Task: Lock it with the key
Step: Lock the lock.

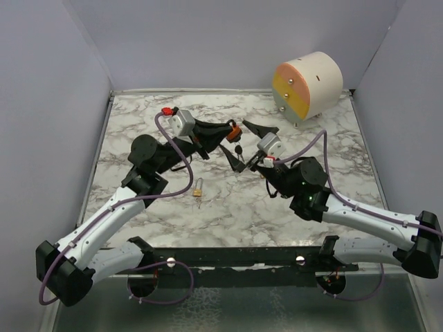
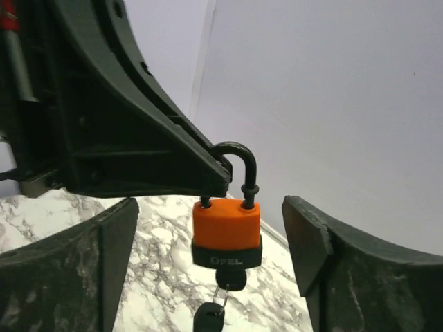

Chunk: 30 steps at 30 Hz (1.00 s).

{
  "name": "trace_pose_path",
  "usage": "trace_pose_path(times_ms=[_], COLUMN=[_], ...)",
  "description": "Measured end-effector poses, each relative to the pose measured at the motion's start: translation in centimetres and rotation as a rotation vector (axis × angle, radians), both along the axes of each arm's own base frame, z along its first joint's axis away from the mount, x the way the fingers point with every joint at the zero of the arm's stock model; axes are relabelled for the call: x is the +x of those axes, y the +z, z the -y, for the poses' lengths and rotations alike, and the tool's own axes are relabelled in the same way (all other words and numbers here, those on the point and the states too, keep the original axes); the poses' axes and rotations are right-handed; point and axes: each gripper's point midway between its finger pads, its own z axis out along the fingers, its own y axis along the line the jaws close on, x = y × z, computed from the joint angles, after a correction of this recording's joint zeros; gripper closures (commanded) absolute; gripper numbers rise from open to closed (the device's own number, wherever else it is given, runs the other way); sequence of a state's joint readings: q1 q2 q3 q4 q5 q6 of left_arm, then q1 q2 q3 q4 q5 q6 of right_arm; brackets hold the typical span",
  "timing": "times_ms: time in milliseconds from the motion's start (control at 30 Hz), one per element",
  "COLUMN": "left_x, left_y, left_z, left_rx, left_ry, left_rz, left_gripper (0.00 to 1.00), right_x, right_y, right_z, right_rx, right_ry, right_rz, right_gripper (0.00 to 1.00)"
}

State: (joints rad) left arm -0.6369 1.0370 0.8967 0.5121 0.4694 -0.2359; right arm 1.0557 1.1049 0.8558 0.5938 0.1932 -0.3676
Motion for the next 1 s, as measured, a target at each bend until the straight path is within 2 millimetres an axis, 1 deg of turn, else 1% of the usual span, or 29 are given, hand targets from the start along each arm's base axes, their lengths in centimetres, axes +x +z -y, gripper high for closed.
trace_pose_path(times_ms=[67, 100, 133, 233, 267, 300, 367, 433, 500, 567, 633, 700, 800, 933, 1000], left_x=[0.8, 1.1, 1.4, 2.2, 2.4, 2.6, 2.7, 2.9, 3.0, 2.9, 2.7, 2.6, 2.5, 2.3, 2.2], left_y=[0.1, -0.4, -1.1, -4.7, -5.7, -6.3, -6.7, -6.2, -5.1, -4.2, -3.3, -2.7, -1.8, -1.2, -1.1], left_z=[-0.5, -0.5, -0.5, -0.2, -0.2, -0.3, -0.6, -0.8, -1.0, -1.2, -1.5, -1.7, -1.8, -2.0, -2.0], left_rx=[0.019, 0.036, 0.060, 0.157, 0.187, 0.208, 0.233, 0.239, 0.235, 0.223, 0.213, 0.205, 0.197, 0.191, 0.190], left_ry=[0.047, 0.060, 0.068, 0.087, 0.096, 0.105, 0.121, 0.137, 0.148, 0.156, 0.167, 0.172, 0.177, 0.177, 0.175], left_rz=[-0.007, -0.020, -0.038, -0.121, -0.145, -0.159, -0.169, -0.160, -0.140, -0.118, -0.099, -0.086, -0.072, -0.065, -0.067], left_gripper=[1.00, 1.00, 1.00, 1.00, 1.00, 1.00, 1.00, 1.00, 1.00, 1.00, 1.00, 1.00, 1.00, 1.00, 1.00], right_x=[-0.5, -0.9, -1.5, -2.5, -2.6, -2.4, -1.6, -0.5, 0.1, 0.5, 0.7, 0.8, 0.6, 0.4, 0.7], right_y=[0.2, 0.9, 1.9, 4.1, 4.5, 4.8, 4.6, 3.7, 2.5, 0.3, -1.0, -1.4, -1.2, -2.0, -2.4], right_z=[-0.1, -0.2, -0.1, 1.1, 1.4, 1.9, 2.6, 3.2, 3.8, 4.2, 4.1, 3.9, 3.8, 4.2, 3.9], right_rx=[0.009, 0.034, 0.070, 0.167, 0.194, 0.221, 0.274, 0.303, 0.317, 0.308, 0.280, 0.261, 0.259, 0.246, 0.220], right_ry=[0.014, 0.030, 0.046, 0.062, 0.058, 0.045, 0.001, -0.059, -0.107, -0.138, -0.151, -0.153, -0.142, -0.149, -0.159], right_rz=[0.008, 0.021, 0.039, 0.067, 0.062, 0.051, -0.005, -0.057, -0.077, -0.097, -0.116, -0.122, -0.104, -0.083, -0.087], right_gripper=[0.10, 0.10, 0.09, 0.07, 0.06, 0.05, 0.04, 0.04, 0.04, 0.04, 0.03, 0.03, 0.02, 0.01, 0.01])
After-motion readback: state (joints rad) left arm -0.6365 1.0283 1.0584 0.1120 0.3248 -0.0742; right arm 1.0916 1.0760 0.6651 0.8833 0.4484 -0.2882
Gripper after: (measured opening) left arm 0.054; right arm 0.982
